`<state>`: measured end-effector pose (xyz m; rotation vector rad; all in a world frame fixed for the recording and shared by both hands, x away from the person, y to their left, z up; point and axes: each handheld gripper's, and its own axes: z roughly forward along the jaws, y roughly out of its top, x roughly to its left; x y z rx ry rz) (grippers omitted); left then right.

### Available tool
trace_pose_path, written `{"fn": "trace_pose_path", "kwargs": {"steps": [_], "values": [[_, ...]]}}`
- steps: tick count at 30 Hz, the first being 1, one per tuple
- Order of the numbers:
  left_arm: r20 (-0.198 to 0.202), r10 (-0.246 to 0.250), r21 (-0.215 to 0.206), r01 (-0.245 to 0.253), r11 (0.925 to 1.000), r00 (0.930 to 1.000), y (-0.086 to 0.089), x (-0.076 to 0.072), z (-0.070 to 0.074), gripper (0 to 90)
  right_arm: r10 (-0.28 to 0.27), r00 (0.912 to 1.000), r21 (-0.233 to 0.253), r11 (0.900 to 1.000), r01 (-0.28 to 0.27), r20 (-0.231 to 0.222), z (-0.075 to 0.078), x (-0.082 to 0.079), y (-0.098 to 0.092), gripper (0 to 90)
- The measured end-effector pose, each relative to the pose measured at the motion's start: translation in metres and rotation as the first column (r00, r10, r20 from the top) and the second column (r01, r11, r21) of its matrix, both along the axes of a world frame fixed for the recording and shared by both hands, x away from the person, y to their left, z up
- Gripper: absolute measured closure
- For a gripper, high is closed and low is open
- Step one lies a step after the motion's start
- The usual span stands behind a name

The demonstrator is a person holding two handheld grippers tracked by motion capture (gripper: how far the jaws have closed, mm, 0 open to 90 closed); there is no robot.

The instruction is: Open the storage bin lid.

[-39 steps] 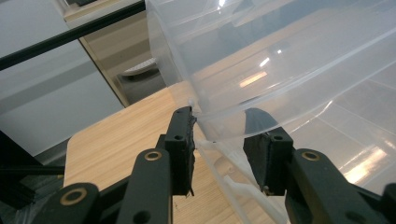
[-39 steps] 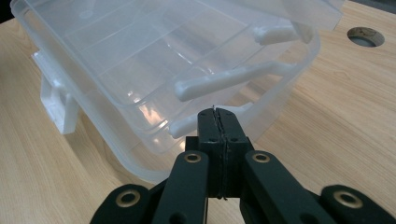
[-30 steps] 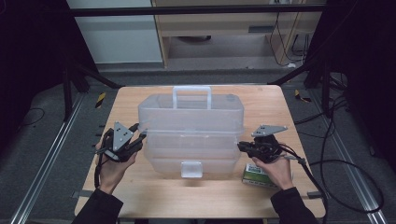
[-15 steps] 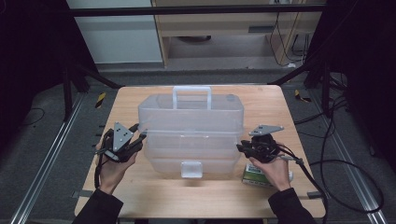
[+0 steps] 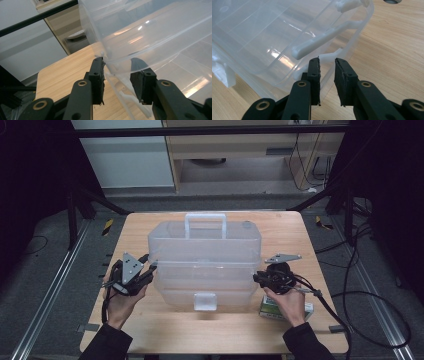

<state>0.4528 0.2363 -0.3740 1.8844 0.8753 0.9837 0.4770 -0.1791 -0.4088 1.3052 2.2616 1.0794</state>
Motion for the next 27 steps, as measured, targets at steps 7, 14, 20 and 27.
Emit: {"fn": "trace_pose_path", "kwargs": {"steps": [7, 14, 20, 27], "values": [[-0.001, 0.004, -0.006, -0.004, 1.0000, 1.0000, 0.001, 0.002, 0.003, 64.0, -0.011, 0.9999, 0.004, 1.000, 0.011, -0.008, 0.000, 0.000, 0.001, 75.2], [0.000, 0.003, -0.009, -0.003, 1.0000, 1.0000, 0.002, 0.005, 0.008, 64.5, -0.012, 0.9998, 0.000, 1.000, 0.012, -0.012, 0.000, 0.000, 0.001, 75.3], [0.004, 0.003, -0.024, -0.003, 0.9997, 1.0000, 0.002, 0.009, 0.013, 65.1, -0.011, 0.9999, 0.000, 1.000, 0.011, -0.012, 0.000, 0.000, 0.001, 75.4], [0.012, 0.006, -0.024, -0.005, 0.9997, 0.9999, 0.002, 0.011, 0.016, 66.0, -0.011, 0.9999, -0.002, 1.000, 0.011, -0.012, 0.000, 0.000, 0.001, 75.4]]}}
